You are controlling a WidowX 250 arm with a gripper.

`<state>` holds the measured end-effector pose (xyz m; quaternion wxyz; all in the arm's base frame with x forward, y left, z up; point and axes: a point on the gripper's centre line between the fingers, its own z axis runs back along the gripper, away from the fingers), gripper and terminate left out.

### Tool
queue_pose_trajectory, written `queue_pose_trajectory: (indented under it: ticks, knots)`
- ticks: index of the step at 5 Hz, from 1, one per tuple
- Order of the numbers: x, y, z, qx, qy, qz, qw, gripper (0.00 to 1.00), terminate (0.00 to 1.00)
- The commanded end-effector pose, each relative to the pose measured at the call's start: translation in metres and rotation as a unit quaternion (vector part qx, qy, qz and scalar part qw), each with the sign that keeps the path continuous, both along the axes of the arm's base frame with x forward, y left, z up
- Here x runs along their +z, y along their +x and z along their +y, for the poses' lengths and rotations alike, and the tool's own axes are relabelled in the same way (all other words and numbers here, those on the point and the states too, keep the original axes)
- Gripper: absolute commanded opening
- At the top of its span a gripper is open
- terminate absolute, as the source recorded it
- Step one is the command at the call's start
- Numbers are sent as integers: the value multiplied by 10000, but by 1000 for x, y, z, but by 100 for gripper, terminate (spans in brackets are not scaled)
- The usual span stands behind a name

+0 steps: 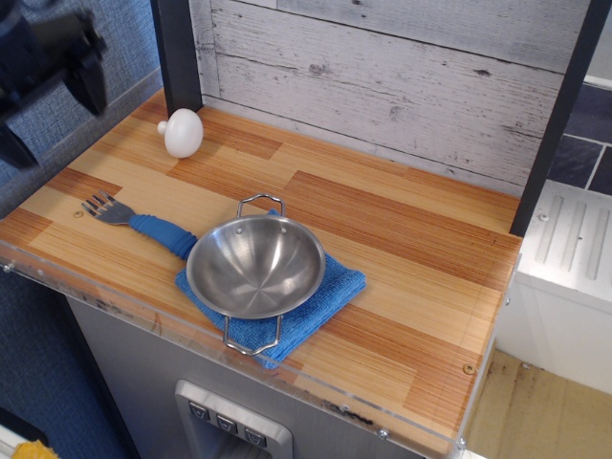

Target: Move the spoon near to the pan.

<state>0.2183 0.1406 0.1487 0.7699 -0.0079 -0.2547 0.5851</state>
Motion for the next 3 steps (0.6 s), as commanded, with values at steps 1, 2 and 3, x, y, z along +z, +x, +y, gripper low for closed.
queue_pose_trajectory:
  ticks: [1, 2, 3]
  knots:
    - [12, -2, -7, -2, 122, -158, 9998, 100, 0]
    - [12, -2, -7, -2, 122, -158, 9998, 100, 0]
    - [12, -2, -7, -2, 122, -158, 9998, 100, 100]
